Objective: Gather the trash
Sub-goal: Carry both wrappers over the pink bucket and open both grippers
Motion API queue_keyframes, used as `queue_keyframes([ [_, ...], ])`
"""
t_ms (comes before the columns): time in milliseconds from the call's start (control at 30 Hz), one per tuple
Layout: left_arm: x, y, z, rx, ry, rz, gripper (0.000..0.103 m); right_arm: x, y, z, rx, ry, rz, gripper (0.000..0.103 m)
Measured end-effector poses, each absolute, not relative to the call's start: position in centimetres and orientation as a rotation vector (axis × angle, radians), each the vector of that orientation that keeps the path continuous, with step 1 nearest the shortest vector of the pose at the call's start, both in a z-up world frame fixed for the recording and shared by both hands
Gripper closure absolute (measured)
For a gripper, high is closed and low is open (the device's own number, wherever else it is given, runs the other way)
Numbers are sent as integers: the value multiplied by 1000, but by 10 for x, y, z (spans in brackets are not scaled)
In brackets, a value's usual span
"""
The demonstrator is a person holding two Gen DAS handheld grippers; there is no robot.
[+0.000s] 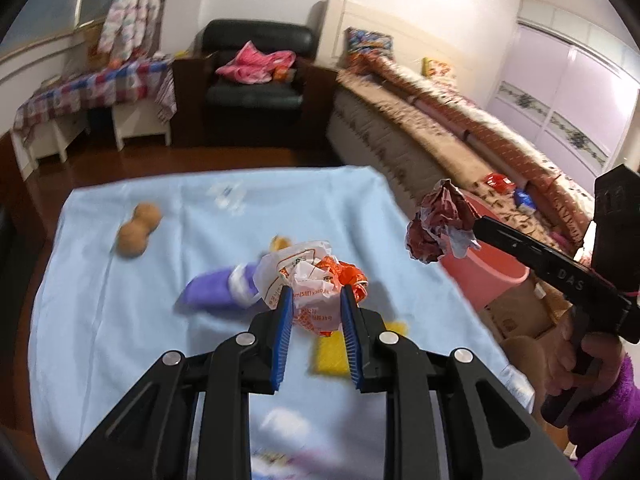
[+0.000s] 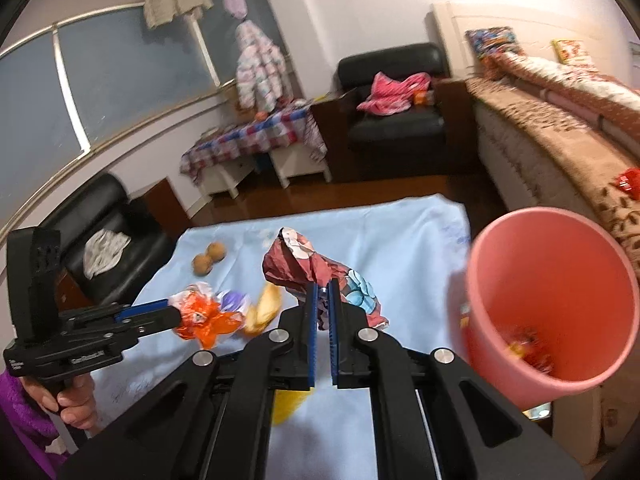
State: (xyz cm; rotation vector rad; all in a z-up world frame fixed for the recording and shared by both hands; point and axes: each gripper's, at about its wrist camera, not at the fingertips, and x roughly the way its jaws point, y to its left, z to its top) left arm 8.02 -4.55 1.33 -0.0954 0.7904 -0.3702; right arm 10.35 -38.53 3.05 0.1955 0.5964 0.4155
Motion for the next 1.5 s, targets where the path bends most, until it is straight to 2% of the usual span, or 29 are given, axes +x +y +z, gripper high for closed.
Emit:
queue_keyframes([
  [433,122,-180,44,-16,721,-622,80,108,-491,27,289,561,136,98],
  [700,141,-253,29,27,761,-724,80,111,-521,4,284,610,62,98],
  [933,155,-282,3,65,819,-733,79,115,-534,-14,293,649,30,98],
  [1267,162,-283,-2,19,846,-733,69,116,-542,-21,325,674,6,97],
  [1333,159,-279,3,15,835,-732,69,113,-539,-19,322,668,13,95],
  [1400,155,-275,8,13,821,-726,69,111,-535,-16,311,657,30,82],
  [1500,145,-263,16,11,795,-719,69,106,-526,-10,305,638,64,74],
])
